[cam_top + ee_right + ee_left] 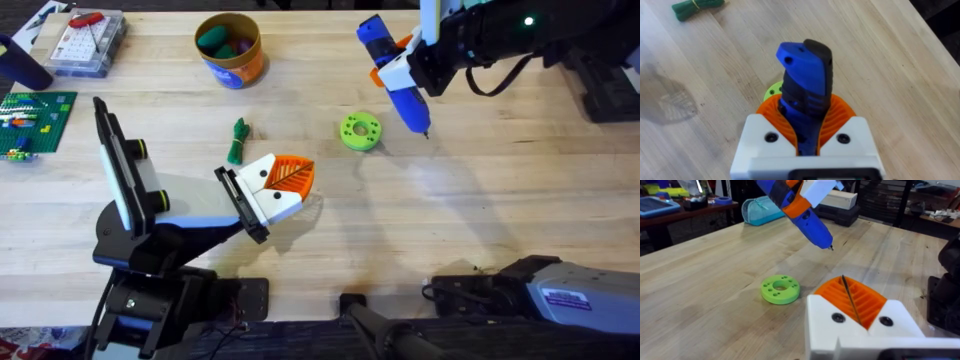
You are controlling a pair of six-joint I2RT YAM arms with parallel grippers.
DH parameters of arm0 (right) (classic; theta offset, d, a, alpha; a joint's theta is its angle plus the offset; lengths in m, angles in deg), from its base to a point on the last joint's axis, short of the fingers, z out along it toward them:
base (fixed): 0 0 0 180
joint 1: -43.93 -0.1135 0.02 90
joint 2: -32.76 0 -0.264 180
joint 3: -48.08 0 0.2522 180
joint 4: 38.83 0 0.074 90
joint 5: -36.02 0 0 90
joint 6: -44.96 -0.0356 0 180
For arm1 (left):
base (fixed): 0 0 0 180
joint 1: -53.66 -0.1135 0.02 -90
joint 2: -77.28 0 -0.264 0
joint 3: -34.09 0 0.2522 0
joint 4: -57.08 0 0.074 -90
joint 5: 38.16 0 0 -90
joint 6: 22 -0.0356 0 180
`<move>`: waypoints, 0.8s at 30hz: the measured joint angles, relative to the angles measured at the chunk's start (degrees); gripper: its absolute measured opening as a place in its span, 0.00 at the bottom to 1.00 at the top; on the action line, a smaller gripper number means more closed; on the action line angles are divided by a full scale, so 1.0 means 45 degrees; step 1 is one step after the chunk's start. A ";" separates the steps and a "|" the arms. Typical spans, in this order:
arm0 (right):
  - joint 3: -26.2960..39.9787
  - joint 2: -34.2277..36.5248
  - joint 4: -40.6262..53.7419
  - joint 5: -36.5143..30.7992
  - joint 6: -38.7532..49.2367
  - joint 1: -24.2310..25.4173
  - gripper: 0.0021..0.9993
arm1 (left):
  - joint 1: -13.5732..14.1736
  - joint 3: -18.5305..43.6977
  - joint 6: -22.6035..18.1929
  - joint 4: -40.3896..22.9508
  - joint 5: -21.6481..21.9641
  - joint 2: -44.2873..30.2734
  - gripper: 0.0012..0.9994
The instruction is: Pick up the gripper from the table and insert it into the empty holder that is missing its gripper. Then pick up a screw, insert it into the mounting hole, and use the screwdriver to tighten it. Finally, clean up the table by picking up the vegetable and placing it into the bucket.
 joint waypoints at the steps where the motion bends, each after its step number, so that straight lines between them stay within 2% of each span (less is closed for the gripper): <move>1: 0.0000 0.0005 0.0049 0.0004 -0.0001 0.0000 0.15 | 0.0000 0.0011 0.0002 -0.0074 0.0004 0.0000 0.01; 17: -0.0061 0.0120 0.1098 -0.0047 -0.0015 0.0000 0.15 | 0.0000 0.0011 0.0022 -0.0151 0.0042 0.0000 0.01; 24: -0.0073 0.0120 0.1102 -0.1063 0.0015 -0.0005 0.15 | 0.0000 0.0011 0.1608 -0.0269 0.1434 0.0000 0.01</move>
